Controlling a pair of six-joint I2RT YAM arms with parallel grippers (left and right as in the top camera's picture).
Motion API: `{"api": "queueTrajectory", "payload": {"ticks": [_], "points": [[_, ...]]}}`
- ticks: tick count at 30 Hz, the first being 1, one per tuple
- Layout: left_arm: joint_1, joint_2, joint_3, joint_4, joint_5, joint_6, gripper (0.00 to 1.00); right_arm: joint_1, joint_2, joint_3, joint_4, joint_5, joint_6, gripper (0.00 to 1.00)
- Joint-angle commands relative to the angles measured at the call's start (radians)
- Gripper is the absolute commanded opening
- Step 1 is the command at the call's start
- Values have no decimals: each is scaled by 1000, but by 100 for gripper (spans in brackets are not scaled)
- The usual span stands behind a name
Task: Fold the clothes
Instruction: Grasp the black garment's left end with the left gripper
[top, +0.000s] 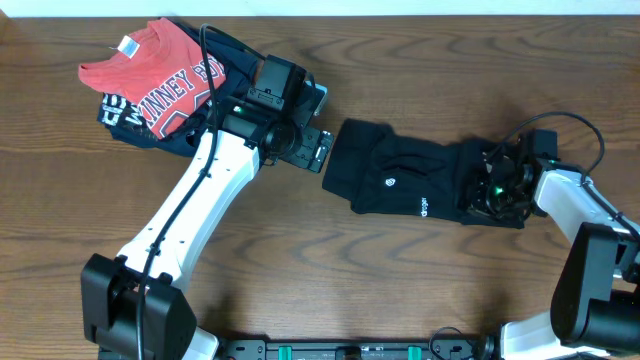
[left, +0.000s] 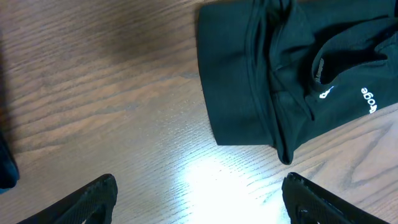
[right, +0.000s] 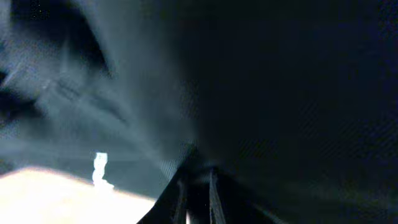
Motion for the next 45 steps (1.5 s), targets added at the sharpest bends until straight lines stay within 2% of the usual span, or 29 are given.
{"api": "queueTrajectory", "payload": {"ticks": [1,3,5,7,11,13,18,24,25,29,35,39,45], "points": [[1,-3,21,-3,6,-32,86,2,-100,74,-29,-118,-68,14],[1,2,14,2,6,-63,87,-7,-169,113,-51,-115,-62,16],[1,12,1,12,6,-91,86,-20,-233,138,-57,-43,-12,25],[1,32,-13,28,14,-108,94,-30,-273,140,-54,52,37,31],[1,106,-21,45,114,-108,98,-34,-269,137,-61,195,51,31],[1,154,-21,50,165,-126,98,-34,-241,133,-61,198,55,29],[1,261,-21,89,175,-212,99,-34,-114,132,-52,209,119,2],[1,338,-21,97,183,-214,98,-34,23,132,-27,209,144,1],[1,352,-21,101,206,-208,98,-34,39,132,-24,209,144,1],[1,426,-21,164,460,-93,98,-34,76,132,-14,209,143,1],[-2,532,-21,240,574,-94,98,-33,79,133,-10,208,143,1],[-16,584,-21,308,733,-94,98,-29,79,133,-8,208,143,1],[-61,592,-21,348,750,-94,98,-29,79,133,-8,208,143,1]]}}
